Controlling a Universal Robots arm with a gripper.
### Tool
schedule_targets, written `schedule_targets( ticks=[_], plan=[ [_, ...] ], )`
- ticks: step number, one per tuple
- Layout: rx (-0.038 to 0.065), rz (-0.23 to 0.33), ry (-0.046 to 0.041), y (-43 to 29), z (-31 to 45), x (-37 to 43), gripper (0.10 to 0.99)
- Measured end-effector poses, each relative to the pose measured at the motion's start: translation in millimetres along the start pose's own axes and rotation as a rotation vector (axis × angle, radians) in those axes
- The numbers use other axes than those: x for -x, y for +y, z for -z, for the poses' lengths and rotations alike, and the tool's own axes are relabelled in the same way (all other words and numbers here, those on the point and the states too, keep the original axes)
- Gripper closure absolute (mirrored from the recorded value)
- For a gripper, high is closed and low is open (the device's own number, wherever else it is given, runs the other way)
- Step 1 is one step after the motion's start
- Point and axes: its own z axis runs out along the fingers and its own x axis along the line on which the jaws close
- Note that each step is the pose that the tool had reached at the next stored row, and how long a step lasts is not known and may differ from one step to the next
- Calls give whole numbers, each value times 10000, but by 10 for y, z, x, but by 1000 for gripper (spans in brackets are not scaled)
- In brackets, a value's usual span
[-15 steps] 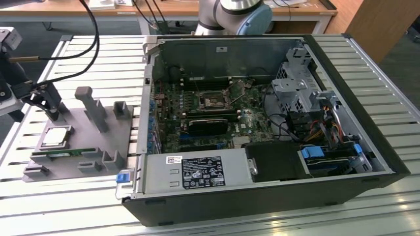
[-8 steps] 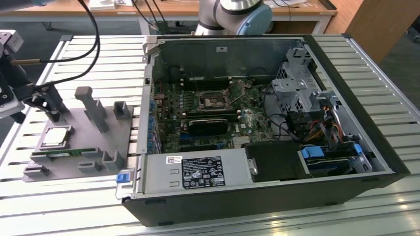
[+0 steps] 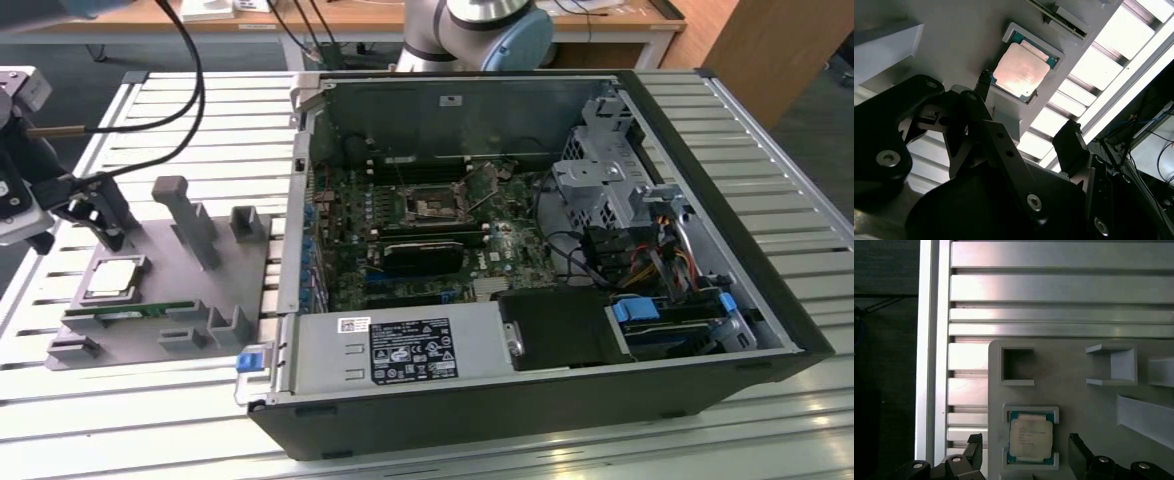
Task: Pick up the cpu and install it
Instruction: 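Pick up the cpu and move it towards the insertion slot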
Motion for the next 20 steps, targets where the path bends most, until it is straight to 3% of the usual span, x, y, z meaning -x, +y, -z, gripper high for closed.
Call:
schedule_targets(
  ticks=[12, 20],
  plan=[
    [3, -155, -8, -11, -172, -5, 310],
    [3, -157, -8, -14, -198, 16, 310]
  ],
)
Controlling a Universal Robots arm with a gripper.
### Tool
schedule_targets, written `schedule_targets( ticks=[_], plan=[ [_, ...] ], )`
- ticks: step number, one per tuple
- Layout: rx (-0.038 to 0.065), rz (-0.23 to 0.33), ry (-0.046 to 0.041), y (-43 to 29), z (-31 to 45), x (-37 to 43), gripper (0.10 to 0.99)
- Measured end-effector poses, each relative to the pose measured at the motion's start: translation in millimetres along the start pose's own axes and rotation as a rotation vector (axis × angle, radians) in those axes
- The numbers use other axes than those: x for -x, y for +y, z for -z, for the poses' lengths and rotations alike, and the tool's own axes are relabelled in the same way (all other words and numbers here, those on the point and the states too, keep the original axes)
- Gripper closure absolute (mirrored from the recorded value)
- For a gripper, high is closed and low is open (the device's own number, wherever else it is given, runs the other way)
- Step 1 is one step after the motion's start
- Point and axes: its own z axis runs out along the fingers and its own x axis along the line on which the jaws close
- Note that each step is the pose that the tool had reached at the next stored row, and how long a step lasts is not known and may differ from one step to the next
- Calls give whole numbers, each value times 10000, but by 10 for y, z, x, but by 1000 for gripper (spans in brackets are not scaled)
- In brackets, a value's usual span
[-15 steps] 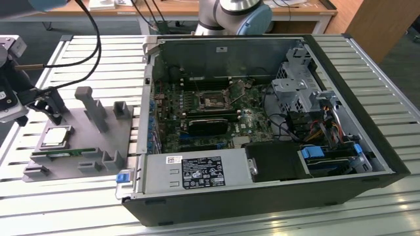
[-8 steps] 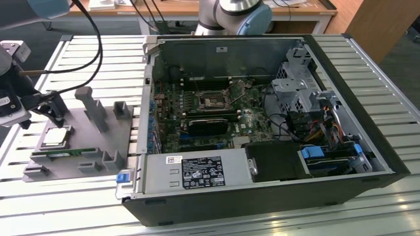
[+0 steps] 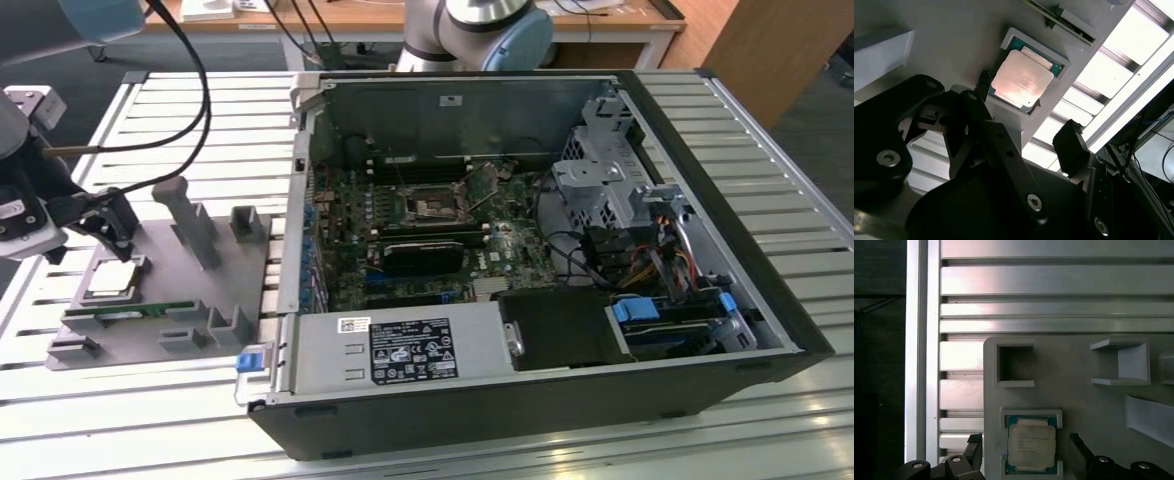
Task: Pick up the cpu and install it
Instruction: 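Pick up the cpu and move it towards the insertion slot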
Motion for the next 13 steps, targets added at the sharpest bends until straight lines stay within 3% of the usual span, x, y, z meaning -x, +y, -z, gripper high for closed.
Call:
schedule_targets(
  ticks=[8, 13],
  plan=[
    [0, 0, 1, -10, -16, 28, 310],
    [0, -1, 1, -13, -65, 29, 310]
  ],
)
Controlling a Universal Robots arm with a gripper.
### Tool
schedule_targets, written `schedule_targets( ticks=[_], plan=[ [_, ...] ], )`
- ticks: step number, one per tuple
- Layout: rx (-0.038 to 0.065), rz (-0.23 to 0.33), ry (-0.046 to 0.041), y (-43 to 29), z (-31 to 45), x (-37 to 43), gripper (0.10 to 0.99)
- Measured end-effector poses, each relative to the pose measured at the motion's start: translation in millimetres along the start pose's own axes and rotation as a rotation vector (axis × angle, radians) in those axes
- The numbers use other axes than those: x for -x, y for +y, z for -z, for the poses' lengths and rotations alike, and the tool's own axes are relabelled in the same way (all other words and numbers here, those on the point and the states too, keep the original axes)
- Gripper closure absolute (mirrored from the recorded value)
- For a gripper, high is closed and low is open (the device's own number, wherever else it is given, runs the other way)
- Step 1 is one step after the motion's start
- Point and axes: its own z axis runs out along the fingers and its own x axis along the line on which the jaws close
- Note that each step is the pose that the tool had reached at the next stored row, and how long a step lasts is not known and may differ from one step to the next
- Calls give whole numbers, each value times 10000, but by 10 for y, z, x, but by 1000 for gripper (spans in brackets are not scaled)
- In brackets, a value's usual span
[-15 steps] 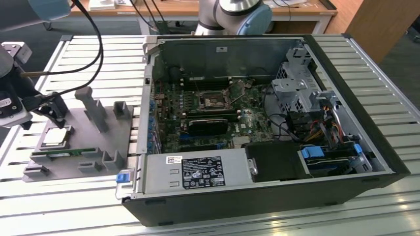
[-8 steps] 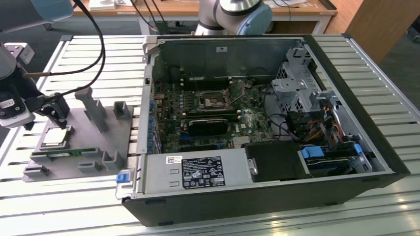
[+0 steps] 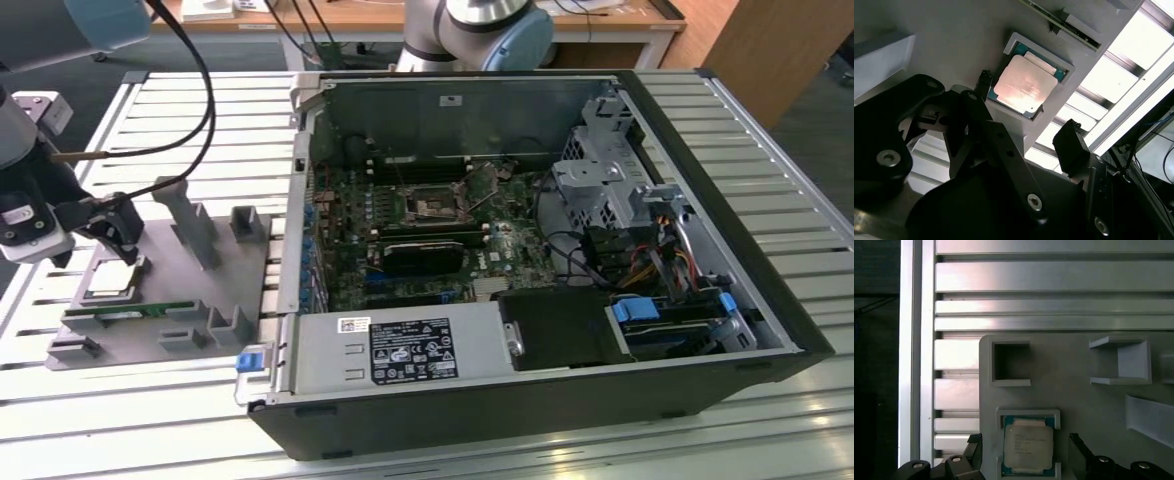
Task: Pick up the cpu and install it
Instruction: 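Pick up the cpu and move it towards the insertion slot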
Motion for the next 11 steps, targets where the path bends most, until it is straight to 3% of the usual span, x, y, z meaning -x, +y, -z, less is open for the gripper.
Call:
schedule_targets(
  ticks=[11],
  plan=[
    [0, 0, 0, -43, -28, 1, 310]
  ],
)
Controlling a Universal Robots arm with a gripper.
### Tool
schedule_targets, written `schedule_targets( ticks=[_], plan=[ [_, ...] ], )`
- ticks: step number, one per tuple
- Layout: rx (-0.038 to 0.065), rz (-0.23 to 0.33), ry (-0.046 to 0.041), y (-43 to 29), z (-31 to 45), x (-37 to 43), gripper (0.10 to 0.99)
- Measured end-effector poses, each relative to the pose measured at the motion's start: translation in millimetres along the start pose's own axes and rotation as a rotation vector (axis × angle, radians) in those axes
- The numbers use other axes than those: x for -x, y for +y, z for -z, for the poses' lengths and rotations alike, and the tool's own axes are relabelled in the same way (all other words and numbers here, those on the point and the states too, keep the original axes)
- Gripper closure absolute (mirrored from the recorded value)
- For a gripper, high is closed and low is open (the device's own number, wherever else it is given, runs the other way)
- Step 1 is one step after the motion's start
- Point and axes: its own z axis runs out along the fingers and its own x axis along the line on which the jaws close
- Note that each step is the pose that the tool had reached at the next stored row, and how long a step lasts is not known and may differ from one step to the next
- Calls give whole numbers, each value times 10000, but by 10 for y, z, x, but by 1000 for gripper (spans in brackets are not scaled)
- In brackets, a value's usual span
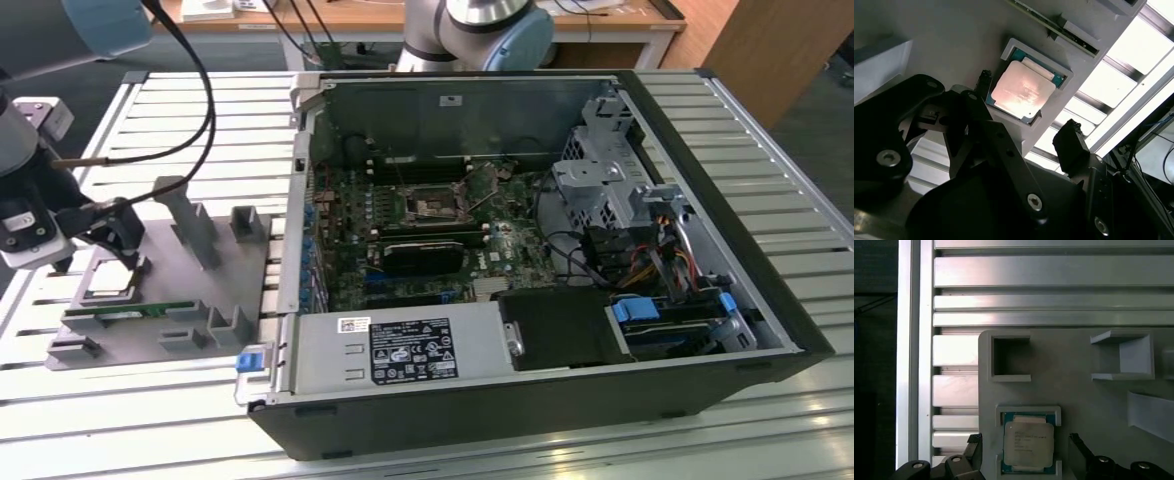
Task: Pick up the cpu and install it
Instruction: 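Pick up the cpu and move it towards the insertion slot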
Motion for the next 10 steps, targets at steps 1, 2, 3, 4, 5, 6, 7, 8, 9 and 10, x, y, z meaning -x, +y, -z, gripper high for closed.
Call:
schedule_targets(
  ticks=[1, 2, 3, 4, 5, 6, 7, 8, 9, 10],
  plan=[
    [0, 0, 0, -4, 0, 0, 310],
    [-1, -1, 1, -7, 1, 0, 310],
    [-1, -1, 0, -8, 1, 0, 310],
    [0, -1, 0, -9, 0, 0, 310],
    [0, -1, -1, -9, 0, 0, 310],
    [-3, 0, 0, -10, 0, 0, 310],
    [-7, 0, 0, -11, 0, 0, 310],
    [-8, 0, 1, -11, 0, 0, 310],
    [-7, 0, 0, -11, -1, 1, 310],
    [-6, 0, -2, -10, -2, 3, 310]
  ],
)
